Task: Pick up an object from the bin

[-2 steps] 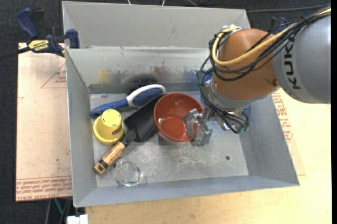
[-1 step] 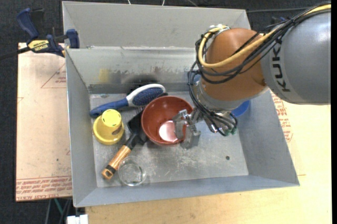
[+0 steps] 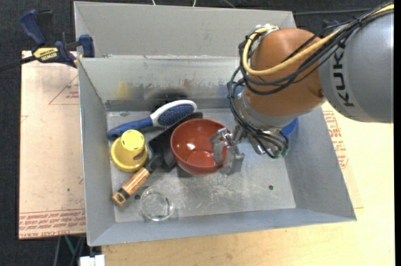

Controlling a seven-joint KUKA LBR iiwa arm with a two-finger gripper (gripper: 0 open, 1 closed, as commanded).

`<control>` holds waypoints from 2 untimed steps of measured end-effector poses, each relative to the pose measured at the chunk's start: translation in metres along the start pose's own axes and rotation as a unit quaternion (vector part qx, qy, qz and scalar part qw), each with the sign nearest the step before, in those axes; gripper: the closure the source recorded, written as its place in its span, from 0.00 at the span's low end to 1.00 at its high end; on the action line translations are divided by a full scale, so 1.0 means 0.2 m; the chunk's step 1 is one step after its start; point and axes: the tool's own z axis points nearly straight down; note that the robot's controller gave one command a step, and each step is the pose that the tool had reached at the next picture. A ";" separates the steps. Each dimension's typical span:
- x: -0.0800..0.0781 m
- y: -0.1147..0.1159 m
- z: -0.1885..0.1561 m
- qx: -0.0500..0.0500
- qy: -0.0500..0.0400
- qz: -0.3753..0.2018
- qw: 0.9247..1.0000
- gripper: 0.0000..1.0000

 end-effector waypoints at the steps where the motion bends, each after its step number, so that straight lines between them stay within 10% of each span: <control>1: -0.03 -0.36 0.41 0.002 -0.003 -0.207 0.978 1.00; 2: -0.06 -0.02 0.09 0.001 -0.006 -0.015 1.000 1.00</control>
Offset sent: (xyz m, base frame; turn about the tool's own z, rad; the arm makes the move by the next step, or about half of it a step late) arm 0.0123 0.0021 -0.0158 -0.0284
